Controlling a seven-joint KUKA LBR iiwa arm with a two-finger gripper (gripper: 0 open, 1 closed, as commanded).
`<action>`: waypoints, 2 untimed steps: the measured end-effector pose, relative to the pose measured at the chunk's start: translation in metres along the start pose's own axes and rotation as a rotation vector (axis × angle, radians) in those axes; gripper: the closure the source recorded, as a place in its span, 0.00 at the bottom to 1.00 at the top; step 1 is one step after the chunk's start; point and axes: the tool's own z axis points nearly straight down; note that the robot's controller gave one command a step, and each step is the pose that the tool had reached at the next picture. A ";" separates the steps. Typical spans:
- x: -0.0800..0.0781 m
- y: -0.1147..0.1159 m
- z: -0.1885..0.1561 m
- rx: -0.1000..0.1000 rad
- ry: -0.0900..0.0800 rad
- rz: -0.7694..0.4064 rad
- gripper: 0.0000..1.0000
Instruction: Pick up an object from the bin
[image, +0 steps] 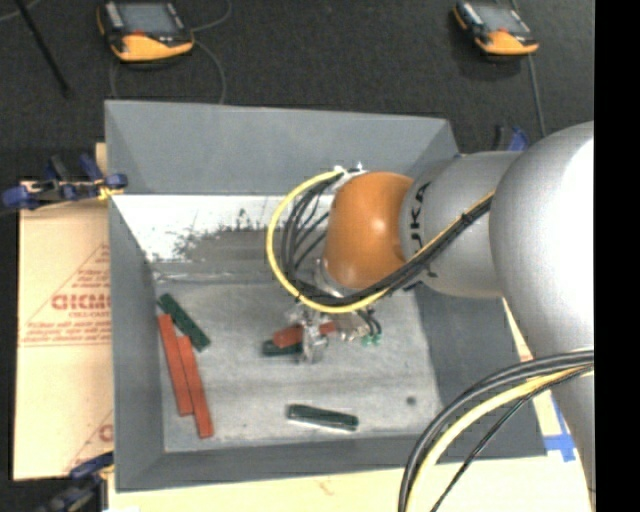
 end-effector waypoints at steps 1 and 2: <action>0.003 0.010 -0.160 0.001 -0.005 -0.055 1.00; -0.039 0.040 -0.141 -0.003 0.000 -0.504 1.00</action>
Offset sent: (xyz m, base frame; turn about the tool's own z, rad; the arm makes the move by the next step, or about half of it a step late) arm -0.0100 0.0098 0.1540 -0.0582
